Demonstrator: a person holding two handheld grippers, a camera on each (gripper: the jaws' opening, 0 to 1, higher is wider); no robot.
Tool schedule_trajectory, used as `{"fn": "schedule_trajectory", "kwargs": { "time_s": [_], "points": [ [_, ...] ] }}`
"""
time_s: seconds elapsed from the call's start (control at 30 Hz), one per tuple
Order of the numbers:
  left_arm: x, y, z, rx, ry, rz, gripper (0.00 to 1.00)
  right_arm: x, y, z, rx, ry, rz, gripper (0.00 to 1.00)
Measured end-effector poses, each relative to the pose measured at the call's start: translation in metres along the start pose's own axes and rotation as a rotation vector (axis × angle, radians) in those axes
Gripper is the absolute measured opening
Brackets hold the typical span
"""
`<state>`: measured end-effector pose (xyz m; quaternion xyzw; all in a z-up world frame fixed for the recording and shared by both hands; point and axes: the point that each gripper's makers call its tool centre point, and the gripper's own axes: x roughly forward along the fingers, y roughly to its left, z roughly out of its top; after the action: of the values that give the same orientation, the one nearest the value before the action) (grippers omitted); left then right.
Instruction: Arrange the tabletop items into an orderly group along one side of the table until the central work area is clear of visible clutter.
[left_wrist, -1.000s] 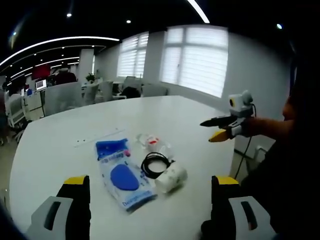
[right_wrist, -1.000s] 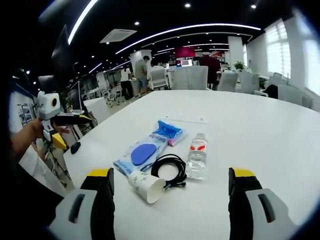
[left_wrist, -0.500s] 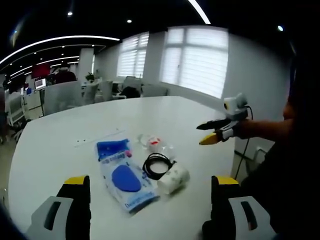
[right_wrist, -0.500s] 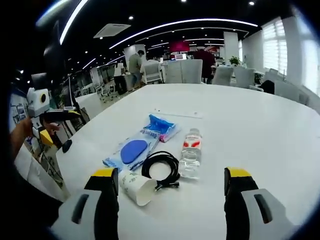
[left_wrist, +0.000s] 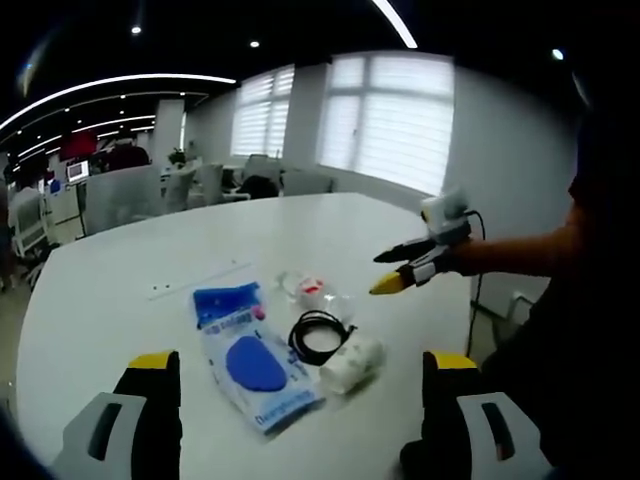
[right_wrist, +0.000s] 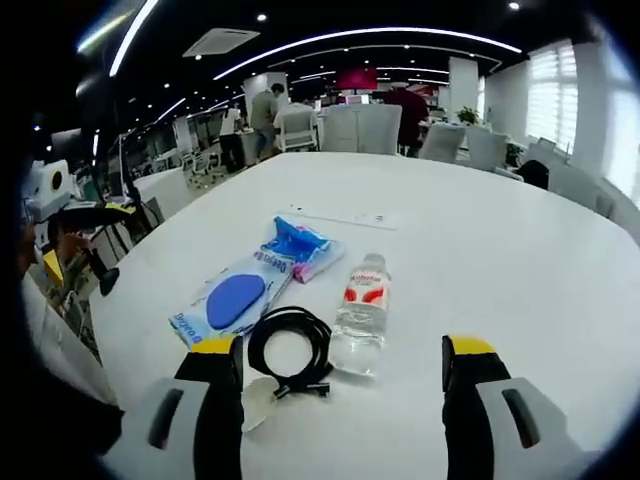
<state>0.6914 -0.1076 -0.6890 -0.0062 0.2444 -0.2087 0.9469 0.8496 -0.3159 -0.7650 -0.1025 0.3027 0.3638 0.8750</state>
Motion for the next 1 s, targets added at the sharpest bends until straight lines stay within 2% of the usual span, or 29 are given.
{"fn": "schedule_trajectory", "kwargs": {
  "time_s": [0.43, 1.0],
  "points": [
    [0.008, 0.01, 0.002, 0.002, 0.001, -0.007, 1.0, 0.048, 0.0, -0.004, -0.018, 0.085, 0.015, 0.73],
    [0.012, 0.019, 0.003, 0.004, 0.0, -0.009, 0.99, 0.09, -0.005, -0.003, 0.001, 0.116, -0.014, 0.65]
  ]
}}
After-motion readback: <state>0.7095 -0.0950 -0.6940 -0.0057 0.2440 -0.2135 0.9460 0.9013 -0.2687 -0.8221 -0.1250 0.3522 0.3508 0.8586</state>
